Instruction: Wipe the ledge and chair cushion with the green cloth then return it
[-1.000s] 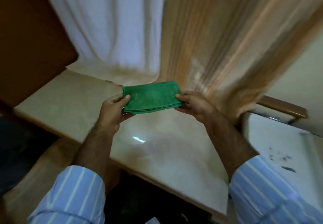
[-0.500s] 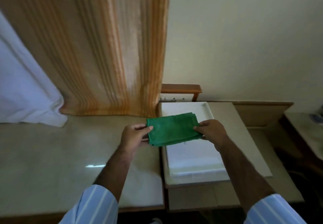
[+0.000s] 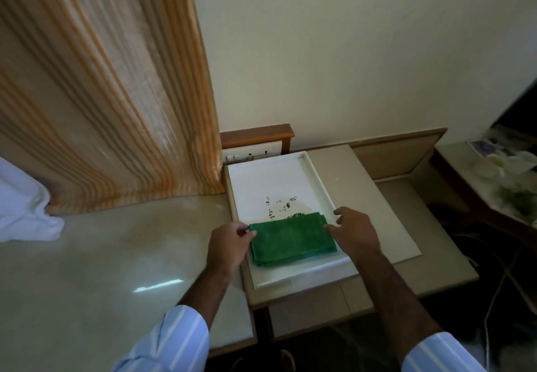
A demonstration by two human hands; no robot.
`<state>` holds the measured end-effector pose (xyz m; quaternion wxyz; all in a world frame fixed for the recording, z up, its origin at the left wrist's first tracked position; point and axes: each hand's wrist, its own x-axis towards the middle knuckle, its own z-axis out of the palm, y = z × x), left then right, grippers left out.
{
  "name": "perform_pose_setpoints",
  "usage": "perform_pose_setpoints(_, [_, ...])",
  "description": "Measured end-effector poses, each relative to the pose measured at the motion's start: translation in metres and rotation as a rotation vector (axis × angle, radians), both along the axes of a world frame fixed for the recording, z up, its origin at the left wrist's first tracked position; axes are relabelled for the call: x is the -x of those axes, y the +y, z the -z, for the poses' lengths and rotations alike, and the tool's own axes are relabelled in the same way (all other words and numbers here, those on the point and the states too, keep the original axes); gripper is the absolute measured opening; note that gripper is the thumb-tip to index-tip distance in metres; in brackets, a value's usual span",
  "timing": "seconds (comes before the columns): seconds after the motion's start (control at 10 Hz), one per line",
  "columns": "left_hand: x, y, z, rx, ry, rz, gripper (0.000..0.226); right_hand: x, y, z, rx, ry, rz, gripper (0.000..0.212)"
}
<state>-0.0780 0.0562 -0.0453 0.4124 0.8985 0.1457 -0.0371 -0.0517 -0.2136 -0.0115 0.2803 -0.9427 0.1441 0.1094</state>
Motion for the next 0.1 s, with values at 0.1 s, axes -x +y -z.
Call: perform_pose_setpoints(0.1, [-0.0179, 0.0003, -0.0214, -0.169, -0.083, 0.133, 0.050, -0.0099, 0.0023, -0.0188, 0.050, -0.096, -0.166, 0.071])
